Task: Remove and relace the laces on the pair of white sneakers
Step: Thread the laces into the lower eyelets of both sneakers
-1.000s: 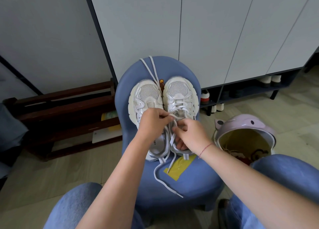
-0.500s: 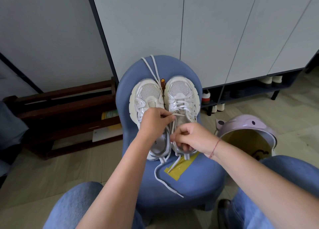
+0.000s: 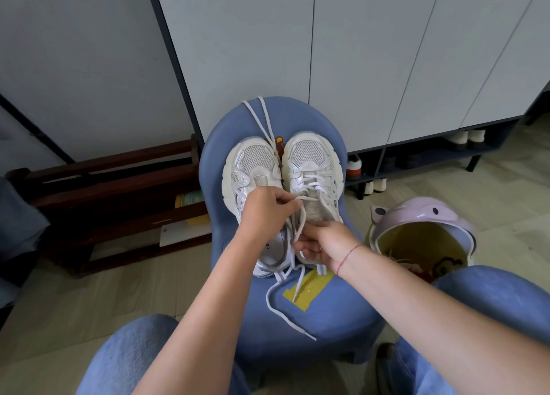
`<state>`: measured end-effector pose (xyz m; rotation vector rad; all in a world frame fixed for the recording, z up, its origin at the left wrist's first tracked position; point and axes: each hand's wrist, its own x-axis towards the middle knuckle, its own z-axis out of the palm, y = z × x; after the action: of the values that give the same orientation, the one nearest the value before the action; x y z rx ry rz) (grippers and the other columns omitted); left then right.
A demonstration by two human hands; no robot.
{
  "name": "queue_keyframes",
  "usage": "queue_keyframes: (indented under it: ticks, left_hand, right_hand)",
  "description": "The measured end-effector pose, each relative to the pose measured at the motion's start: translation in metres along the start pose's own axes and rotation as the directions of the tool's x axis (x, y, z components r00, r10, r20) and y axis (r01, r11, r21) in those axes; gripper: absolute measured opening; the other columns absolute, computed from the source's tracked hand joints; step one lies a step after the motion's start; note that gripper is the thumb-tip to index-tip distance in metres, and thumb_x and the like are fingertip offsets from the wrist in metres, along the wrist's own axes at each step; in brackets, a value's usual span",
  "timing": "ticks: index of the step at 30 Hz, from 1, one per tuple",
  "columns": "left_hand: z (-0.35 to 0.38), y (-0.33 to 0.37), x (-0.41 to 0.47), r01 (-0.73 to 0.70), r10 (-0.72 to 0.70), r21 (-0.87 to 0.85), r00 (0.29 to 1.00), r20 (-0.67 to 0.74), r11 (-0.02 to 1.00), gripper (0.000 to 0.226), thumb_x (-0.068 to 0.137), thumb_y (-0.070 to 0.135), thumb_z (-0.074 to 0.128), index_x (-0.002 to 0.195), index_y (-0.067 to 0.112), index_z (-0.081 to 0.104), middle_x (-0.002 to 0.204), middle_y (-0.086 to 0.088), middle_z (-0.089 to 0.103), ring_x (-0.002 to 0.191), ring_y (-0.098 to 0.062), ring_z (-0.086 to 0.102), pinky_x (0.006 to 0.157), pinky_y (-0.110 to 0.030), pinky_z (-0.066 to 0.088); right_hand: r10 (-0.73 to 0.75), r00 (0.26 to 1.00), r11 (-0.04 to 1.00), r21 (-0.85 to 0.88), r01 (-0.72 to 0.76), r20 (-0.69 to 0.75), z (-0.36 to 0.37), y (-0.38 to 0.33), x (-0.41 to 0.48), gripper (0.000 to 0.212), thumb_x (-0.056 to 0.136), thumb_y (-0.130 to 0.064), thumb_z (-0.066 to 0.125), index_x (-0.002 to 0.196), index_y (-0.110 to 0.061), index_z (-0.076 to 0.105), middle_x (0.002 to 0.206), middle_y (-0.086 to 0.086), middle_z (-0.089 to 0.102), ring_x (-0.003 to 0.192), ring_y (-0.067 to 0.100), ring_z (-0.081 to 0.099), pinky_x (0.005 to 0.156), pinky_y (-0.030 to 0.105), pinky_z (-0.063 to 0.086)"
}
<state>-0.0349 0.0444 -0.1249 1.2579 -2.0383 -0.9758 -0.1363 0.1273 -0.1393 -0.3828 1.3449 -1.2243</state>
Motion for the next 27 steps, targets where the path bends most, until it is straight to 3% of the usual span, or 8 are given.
queue_keyframes:
  ticks: [8,12,16,18,20,23,25,27]
  left_hand:
    - [0.001,-0.001,-0.001,-0.005,0.005,0.006,1.0,-0.003,1.0,0.012,0.087,0.024,0.075,0.092,0.013,0.077,0.062,0.014,0.058,0.053,0.0,0.05,0.054,-0.007,0.037]
    - [0.002,0.002,-0.004,0.015,-0.017,-0.052,0.999,-0.032,0.999,0.012,0.087,0.024,0.075,0.095,0.015,0.075,0.066,0.014,0.059,0.06,-0.003,0.054,0.069,-0.029,0.054]
    - [0.007,0.026,-0.021,-0.067,0.045,-0.13,0.985,-0.168,0.989,0.012,0.094,0.028,0.065,0.087,0.02,0.071,0.067,0.012,0.061,0.056,0.004,0.053,0.055,-0.009,0.038]
    - [0.015,0.037,-0.03,-0.084,0.072,-0.25,0.996,-0.057,0.965,0.024,0.098,0.033,0.059,0.088,0.015,0.071,0.076,-0.004,0.07,0.066,0.0,0.057,0.066,-0.019,0.046]
    - [0.024,0.045,-0.039,-0.004,0.071,-0.435,0.988,0.138,0.901,0.031,0.1,0.033,0.054,0.093,0.008,0.071,0.081,-0.014,0.071,0.075,-0.01,0.062,0.072,-0.025,0.05]
    - [0.029,0.043,-0.045,0.116,0.059,-0.499,0.945,0.321,0.859,0.024,0.102,0.021,0.053,0.097,0.004,0.069,0.065,0.004,0.067,0.062,-0.002,0.06,0.064,-0.011,0.046]
    - [0.027,0.039,-0.046,0.13,0.046,-0.469,0.937,0.345,0.874,0.024,0.103,0.018,0.05,0.094,0.005,0.069,0.053,0.01,0.056,0.05,-0.002,0.049,0.056,-0.009,0.04]
    - [0.022,0.036,-0.045,0.132,0.017,-0.436,0.947,0.322,0.89,0.028,0.104,0.019,0.047,0.096,0.004,0.07,0.05,0.01,0.047,0.049,-0.004,0.039,0.054,-0.012,0.036]
  right_hand:
    - [-0.099,0.991,0.968,-0.239,0.074,-0.093,-0.003,-0.011,-0.007,0.023,0.09,-0.008,0.06,0.068,-0.009,0.052,0.044,-0.001,0.041,0.027,0.007,0.027,0.034,0.01,0.021]
    - [-0.3,0.953,0.905,-0.329,0.27,-0.043,-0.027,-0.045,-0.026,0.012,0.085,-0.014,0.066,0.076,-0.006,0.064,0.058,0.004,0.04,0.043,0.009,0.027,0.036,0.016,0.02]
    - [-0.348,0.934,0.936,-0.033,0.352,0.077,-0.044,-0.069,-0.04,0.013,0.081,-0.014,0.063,0.08,-0.002,0.066,0.069,0.004,0.053,0.047,0.006,0.039,0.041,0.013,0.032]
    - [-0.328,0.931,0.945,0.076,0.319,0.162,-0.043,-0.072,-0.044,0.018,0.077,-0.016,0.061,0.085,0.0,0.065,0.069,0.003,0.056,0.049,0.005,0.046,0.045,0.014,0.039]
    - [-0.331,0.926,0.943,0.104,0.317,0.182,-0.043,-0.072,-0.045,0.016,0.079,-0.013,0.059,0.086,0.0,0.065,0.067,0.002,0.059,0.051,0.005,0.051,0.048,0.014,0.044]
    - [-0.311,0.948,0.931,0.222,0.289,0.068,-0.049,-0.075,-0.041,0.013,0.091,-0.007,0.054,0.086,-0.001,0.064,0.067,0.003,0.06,0.051,0.004,0.054,0.049,0.014,0.047]
    - [-0.24,0.97,0.892,0.385,0.237,-0.041,-0.059,-0.079,-0.034,0.015,0.094,-0.008,0.052,0.085,-0.001,0.063,0.068,0.004,0.063,0.05,0.003,0.056,0.05,0.013,0.049]
    - [-0.191,0.98,0.857,0.477,0.194,-0.056,-0.064,-0.08,-0.029,0.016,0.094,-0.009,0.052,0.086,0.0,0.063,0.074,0.005,0.064,0.052,0.004,0.057,0.052,0.013,0.05]
